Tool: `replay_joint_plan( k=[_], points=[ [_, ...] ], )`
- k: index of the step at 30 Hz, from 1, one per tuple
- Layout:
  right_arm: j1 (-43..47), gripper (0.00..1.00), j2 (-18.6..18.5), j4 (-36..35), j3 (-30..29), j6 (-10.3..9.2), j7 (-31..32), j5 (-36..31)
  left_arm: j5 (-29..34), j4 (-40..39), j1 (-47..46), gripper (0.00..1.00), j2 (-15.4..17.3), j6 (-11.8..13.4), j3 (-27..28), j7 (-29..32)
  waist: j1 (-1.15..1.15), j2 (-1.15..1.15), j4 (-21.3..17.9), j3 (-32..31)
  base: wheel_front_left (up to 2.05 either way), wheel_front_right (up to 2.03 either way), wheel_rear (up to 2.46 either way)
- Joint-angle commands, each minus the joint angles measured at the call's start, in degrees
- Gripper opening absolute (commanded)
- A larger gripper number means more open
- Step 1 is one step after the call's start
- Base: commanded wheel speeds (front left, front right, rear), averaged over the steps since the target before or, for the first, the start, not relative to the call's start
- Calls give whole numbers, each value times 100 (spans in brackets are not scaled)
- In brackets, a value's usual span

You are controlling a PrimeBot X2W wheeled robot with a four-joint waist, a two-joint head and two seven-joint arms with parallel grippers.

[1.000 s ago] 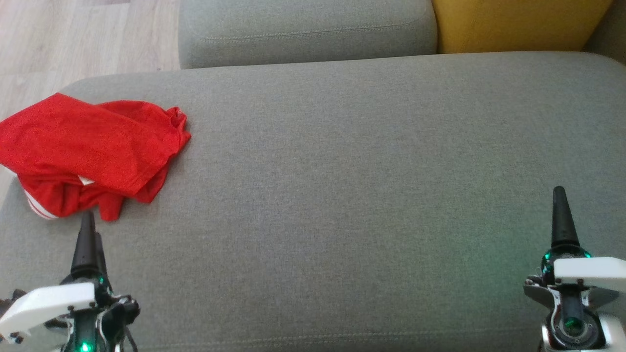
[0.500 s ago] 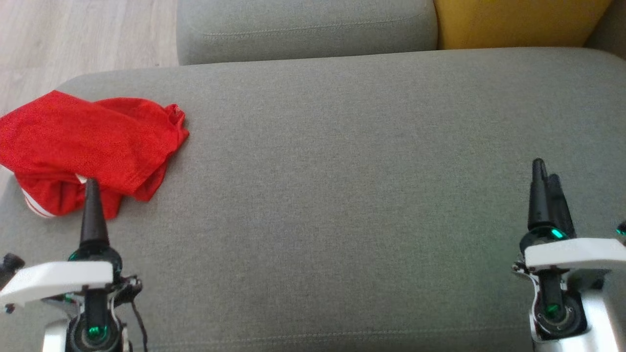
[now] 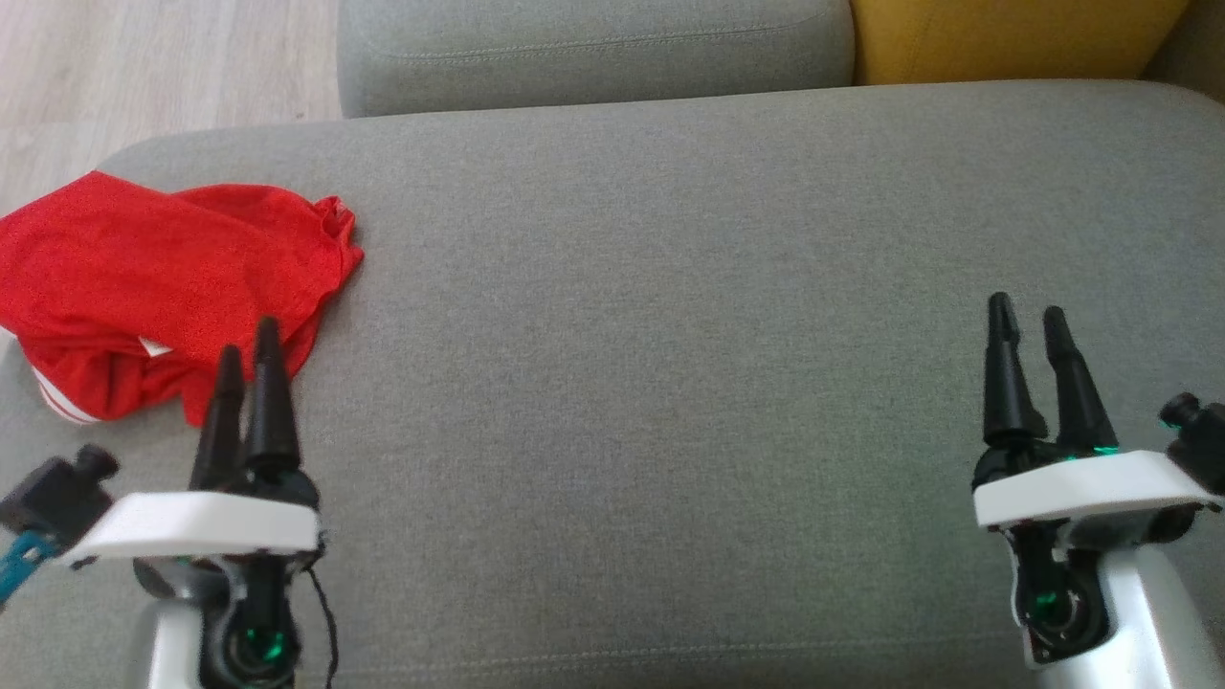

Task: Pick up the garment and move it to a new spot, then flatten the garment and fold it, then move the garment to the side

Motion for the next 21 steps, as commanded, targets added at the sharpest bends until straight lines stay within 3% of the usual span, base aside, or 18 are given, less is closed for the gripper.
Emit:
replay_joint_plan(
  k=[1, 8, 21],
  points=[
    [-358, 100, -87, -265, 142, 26, -90, -306, 364, -235, -270, 100, 80, -48, -12, -86, 0, 0, -2, 2, 0, 0, 0],
    [-357, 100, -81, -195, 286, 29, -208, -952, 1318, -121, -288, 100, 170, 6, -431, -203, 0, 0, -30, 1, 0, 0, 0],
    [-381, 100, -11, -183, 414, 33, -411, -1806, 2352, -83, -375, 100, 559, 617, -1043, -404, 0, 0, -97, -45, 0, 0, 0]
  ],
)
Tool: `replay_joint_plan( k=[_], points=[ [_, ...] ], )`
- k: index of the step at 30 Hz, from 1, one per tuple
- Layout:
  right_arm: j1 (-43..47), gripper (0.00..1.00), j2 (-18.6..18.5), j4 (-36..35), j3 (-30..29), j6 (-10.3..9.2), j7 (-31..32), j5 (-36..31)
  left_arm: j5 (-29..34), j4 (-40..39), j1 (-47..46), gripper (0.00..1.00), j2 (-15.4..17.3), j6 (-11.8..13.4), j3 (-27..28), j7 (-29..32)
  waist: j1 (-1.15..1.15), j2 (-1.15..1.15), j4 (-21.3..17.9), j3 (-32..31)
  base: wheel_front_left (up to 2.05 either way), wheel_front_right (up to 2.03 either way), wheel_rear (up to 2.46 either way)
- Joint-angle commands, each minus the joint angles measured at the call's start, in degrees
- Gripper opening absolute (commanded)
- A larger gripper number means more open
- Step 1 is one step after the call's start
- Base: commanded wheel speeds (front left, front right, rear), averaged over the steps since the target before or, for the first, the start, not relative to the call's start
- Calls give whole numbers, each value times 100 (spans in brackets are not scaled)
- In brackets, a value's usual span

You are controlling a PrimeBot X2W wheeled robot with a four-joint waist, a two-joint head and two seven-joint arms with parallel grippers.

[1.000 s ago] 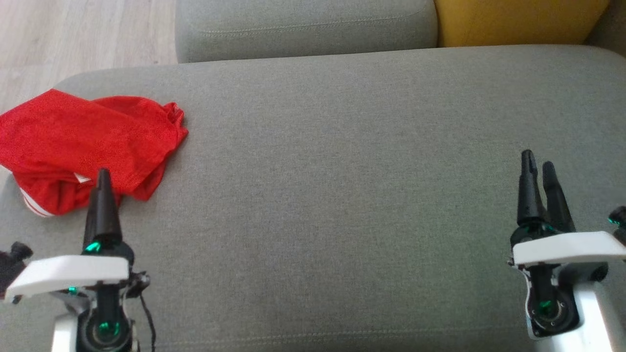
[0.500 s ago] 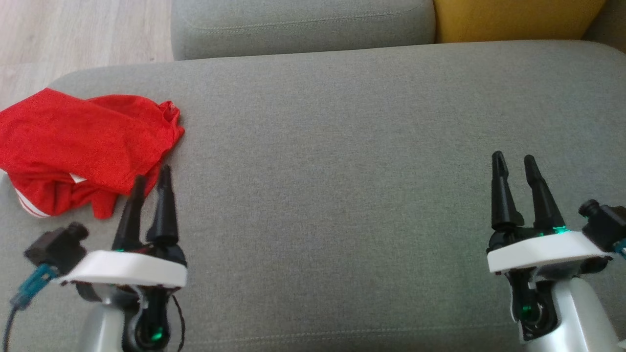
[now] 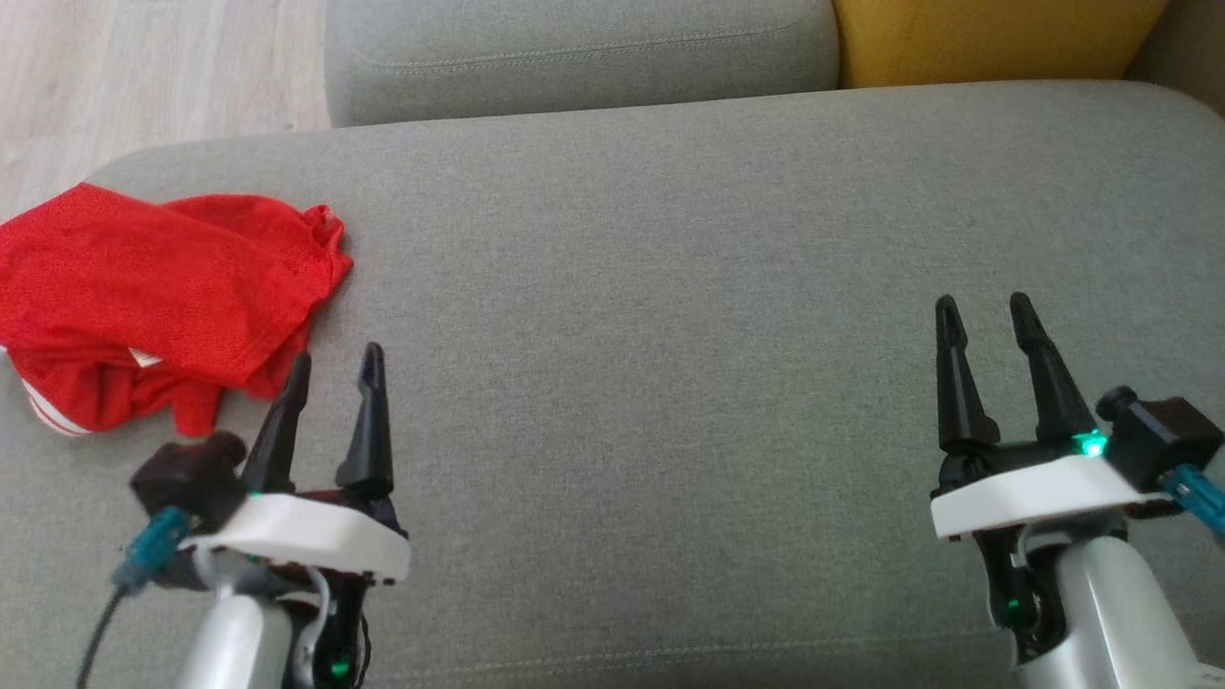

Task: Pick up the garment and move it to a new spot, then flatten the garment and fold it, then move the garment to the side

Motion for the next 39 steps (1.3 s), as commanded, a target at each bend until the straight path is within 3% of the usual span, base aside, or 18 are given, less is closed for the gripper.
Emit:
replay_joint_plan(
  k=[1, 12, 18, 25, 33, 39],
  points=[
    [-326, 100, -10, -252, 122, 32, -79, -213, 236, -250, -378, 100, 154, 70, 60, -75, 0, 0, -4, 1, 0, 0, 0],
    [-354, 100, 41, -351, 268, 36, -282, -1296, 1254, -249, -552, 100, 678, 966, -843, -276, 0, 0, 6, -7, 0, 0, 0],
    [-405, 100, 72, -502, 261, 39, -383, -1557, 1079, -486, -564, 100, 597, 1401, -827, -376, 0, 0, 33, -8, 0, 0, 0],
    [-355, 100, 111, -480, 88, 41, -502, -1492, 860, -705, -348, 100, 191, 900, -174, -493, 0, 0, 53, -5, 0, 0, 0],
    [-243, 100, 114, 1, 55, 44, -637, -1344, 1149, -58, -111, 100, -198, 99, 225, -627, 0, 0, 55, 15, 0, 0, 0],
    [-307, 100, 114, 267, 117, 45, -691, -1517, 1292, 248, -179, 100, -310, -143, 486, -681, 0, 0, 26, 18, 0, 0, 0]
  ],
)
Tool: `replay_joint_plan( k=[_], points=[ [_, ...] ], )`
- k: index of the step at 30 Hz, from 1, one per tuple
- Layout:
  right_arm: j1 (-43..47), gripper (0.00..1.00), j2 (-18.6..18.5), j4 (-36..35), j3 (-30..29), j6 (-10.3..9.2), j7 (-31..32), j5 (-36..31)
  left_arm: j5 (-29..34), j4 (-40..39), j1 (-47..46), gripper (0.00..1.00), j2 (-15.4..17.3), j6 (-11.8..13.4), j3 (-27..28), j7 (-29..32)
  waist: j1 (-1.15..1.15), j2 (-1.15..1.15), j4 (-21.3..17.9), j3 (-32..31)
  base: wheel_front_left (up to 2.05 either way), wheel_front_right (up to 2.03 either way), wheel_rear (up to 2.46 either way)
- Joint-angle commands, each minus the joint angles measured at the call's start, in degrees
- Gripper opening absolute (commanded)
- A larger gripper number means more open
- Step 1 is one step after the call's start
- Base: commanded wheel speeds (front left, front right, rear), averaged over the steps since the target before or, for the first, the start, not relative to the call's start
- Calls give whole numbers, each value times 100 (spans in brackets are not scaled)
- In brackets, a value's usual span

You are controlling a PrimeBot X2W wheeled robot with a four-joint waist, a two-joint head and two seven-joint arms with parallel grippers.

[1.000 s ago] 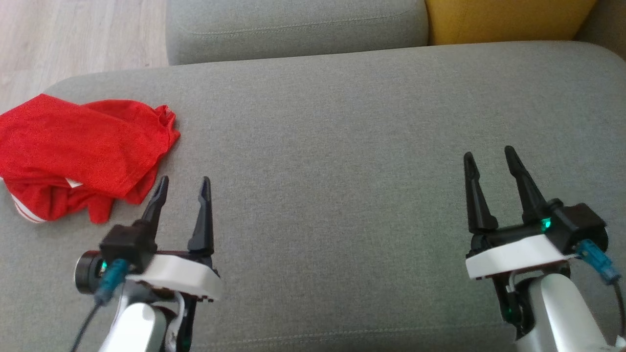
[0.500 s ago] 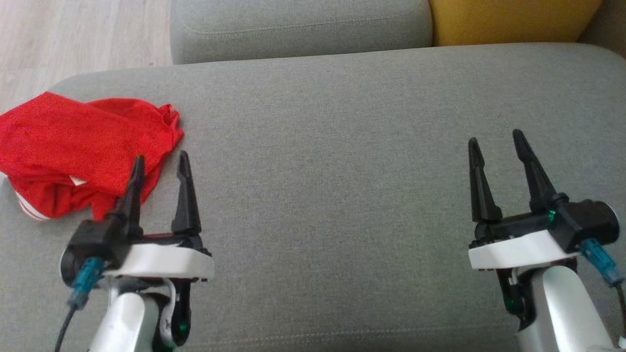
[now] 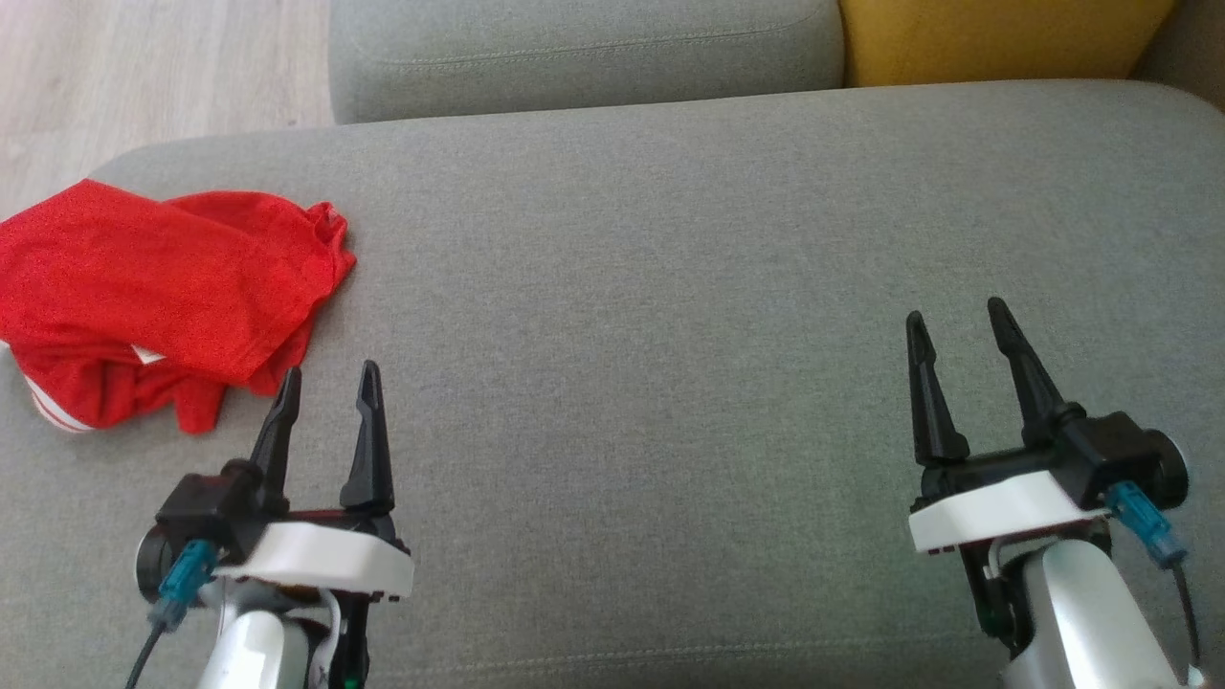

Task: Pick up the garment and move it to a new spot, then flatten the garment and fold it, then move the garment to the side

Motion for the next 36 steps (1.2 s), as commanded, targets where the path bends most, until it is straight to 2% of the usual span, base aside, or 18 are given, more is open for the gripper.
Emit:
replay_joint_plan(
  k=[1, 8, 12, 17, 28, 36],
  points=[
    [-197, 100, 8, -128, 155, 44, -78, -32, 75, -144, -278, 100, -3, -46, 234, -69, 0, 0, -5, -1, 0, 0, 0],
    [-255, 100, 9, -42, 163, 44, -78, -6, 139, -75, -331, 100, -27, -156, 299, -69, 0, 0, -2, 20, 0, 0, 0],
    [-263, 100, 9, -73, 204, 44, -78, 62, 157, -83, -422, 100, -29, -131, 230, -69, 0, 0, 180, 74, 0, 0, 0],
    [-253, 100, 9, -48, 407, 44, -78, 100, -86, -115, -455, 100, -29, -69, 303, -69, 0, 0, 582, 101, 0, 0, 0],
    [-251, 100, 9, 73, 878, 44, -78, 191, -89, -253, -259, 100, -30, -60, 577, -69, 0, 0, 1667, 10, 0, 0, 0],
    [-183, 100, 9, 133, 921, 44, -78, 229, -129, -372, -71, 100, -30, -37, 645, -69, 0, 0, 2114, -19, 0, 0, 0]
  ],
)
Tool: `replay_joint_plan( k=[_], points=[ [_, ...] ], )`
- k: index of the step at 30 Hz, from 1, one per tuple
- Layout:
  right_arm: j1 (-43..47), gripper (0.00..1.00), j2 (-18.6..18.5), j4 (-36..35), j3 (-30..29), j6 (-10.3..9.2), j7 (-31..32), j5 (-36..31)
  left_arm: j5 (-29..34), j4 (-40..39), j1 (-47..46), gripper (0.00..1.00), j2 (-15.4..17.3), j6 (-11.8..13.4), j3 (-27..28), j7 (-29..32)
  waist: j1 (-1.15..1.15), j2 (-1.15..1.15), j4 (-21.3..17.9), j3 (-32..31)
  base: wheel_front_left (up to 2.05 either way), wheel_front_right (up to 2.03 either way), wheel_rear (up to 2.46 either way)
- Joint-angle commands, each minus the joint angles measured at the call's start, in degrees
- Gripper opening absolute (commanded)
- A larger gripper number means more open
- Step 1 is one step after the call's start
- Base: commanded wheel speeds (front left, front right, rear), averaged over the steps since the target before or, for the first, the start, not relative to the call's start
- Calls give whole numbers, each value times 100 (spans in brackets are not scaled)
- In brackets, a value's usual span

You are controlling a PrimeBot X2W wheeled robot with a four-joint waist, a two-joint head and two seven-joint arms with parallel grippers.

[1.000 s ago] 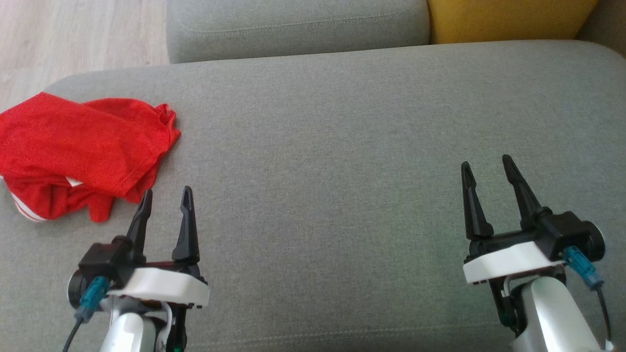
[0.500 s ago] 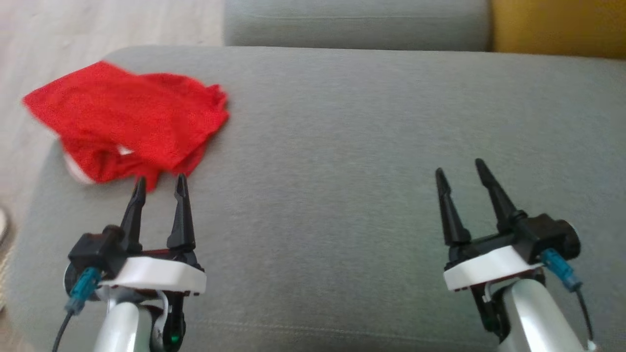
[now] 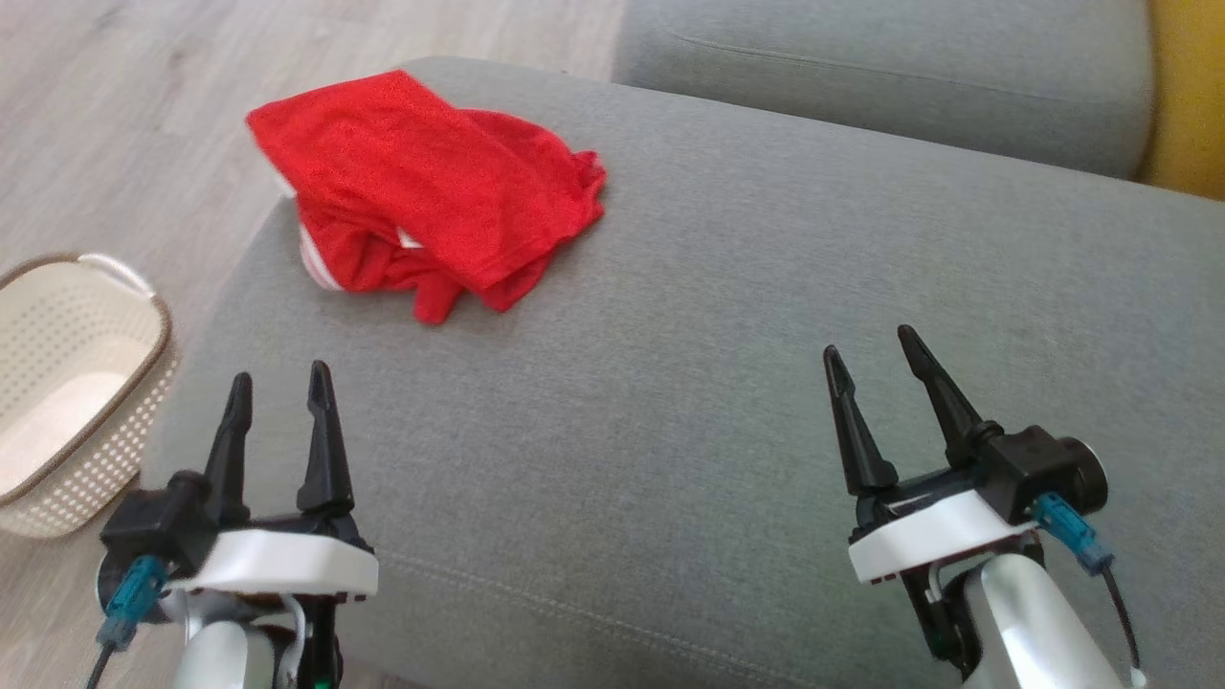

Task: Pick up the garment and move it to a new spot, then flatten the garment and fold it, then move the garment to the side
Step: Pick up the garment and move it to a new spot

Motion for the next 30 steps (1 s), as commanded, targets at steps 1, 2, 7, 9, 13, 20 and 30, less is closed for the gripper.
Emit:
replay_joint_plan(
  k=[1, 2, 7, 9, 13, 20, 30],
  points=[
    [-158, 100, 9, -164, 136, 44, -62, 37, -28, -249, -189, 100, 34, 41, 196, -51, 0, 0, 107, -14, 0, 0, 0],
    [-149, 100, 9, -163, 147, 44, -62, 39, -26, -263, -180, 100, 34, 51, 207, -51, 0, 0, 125, -15, 0, 0, 0],
    [-151, 100, 9, -180, 187, 44, -62, 47, -56, -326, -193, 100, 34, 64, 319, -51, 0, 0, 137, 27, 0, 0, 0],
    [-160, 100, 9, -188, 193, 44, -62, 51, -87, -332, -209, 100, 34, 65, 368, -51, 0, 0, 118, 55, 0, 0, 0],
    [-208, 100, 9, -239, 154, 44, -62, -5, -203, -253, -425, 100, 34, -69, 624, -51, 0, 0, 8, 241, 0, 0, 0],
    [-379, 100, -29, -567, -464, 44, 86, -431, -383, 895, -1463, 100, 275, -364, 976, 131, 0, 0, -240, 1007, 0, 0, 0],
    [-666, 100, -119, -1518, -793, 44, 445, -922, -1057, 2644, -3903, 100, 1110, -573, 1177, 1292, 0, 0, -650, 2402, 0, 0, 0]
  ],
)
